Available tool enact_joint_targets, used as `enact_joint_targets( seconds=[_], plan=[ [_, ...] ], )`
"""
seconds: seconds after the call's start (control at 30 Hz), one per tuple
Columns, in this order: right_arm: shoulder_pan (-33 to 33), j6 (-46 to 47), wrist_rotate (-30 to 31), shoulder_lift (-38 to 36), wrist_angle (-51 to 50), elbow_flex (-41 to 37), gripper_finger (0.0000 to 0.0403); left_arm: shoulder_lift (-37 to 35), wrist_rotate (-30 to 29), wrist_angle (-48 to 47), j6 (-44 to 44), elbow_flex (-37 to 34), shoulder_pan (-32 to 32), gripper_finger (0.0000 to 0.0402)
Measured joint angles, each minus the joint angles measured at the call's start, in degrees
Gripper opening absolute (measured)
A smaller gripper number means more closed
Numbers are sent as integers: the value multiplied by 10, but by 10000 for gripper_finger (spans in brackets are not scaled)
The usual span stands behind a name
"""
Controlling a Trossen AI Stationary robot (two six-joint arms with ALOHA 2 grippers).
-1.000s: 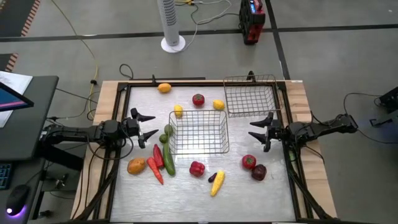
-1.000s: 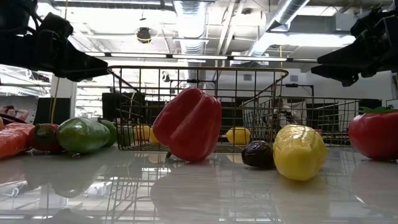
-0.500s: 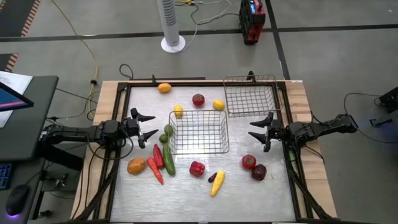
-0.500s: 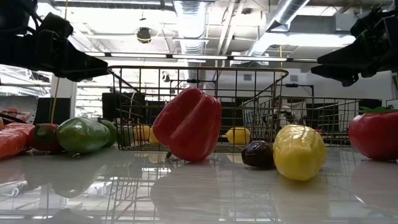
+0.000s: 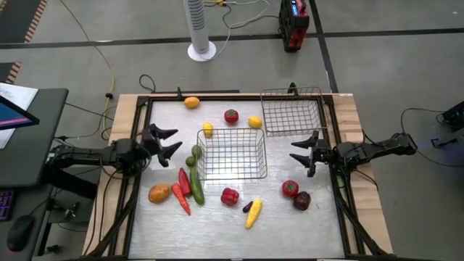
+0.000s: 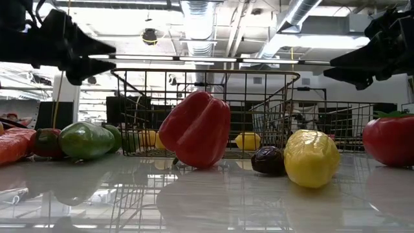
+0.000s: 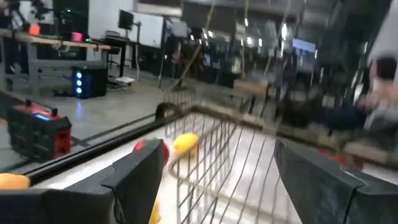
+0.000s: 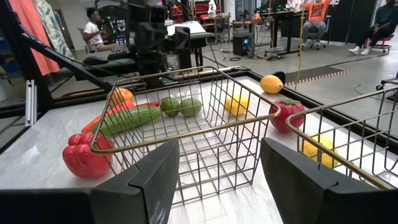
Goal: Sort produce into baskets
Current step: Put the red chili pepper into the left wire basket
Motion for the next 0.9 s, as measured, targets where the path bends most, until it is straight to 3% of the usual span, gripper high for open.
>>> enact_joint_targets(
  seconds=[0.13,0.3,0.5,0.6,0.7,0.9],
  plan=[
    [0,-2,0,0,0,0,253,0,13,22,-61,0,0,293],
    [-14,-131,48,0,28,-3,253,0,50,39,-100,0,0,293],
    [-34,-154,49,0,50,-3,253,0,168,31,-124,0,0,293],
    [-42,-120,48,0,61,-3,253,0,224,37,-128,0,0,293],
    [-50,-53,47,0,79,-3,253,0,201,47,-128,0,0,293],
    [-66,-17,45,0,153,-1,253,0,126,15,-143,0,0,293]
  ],
)
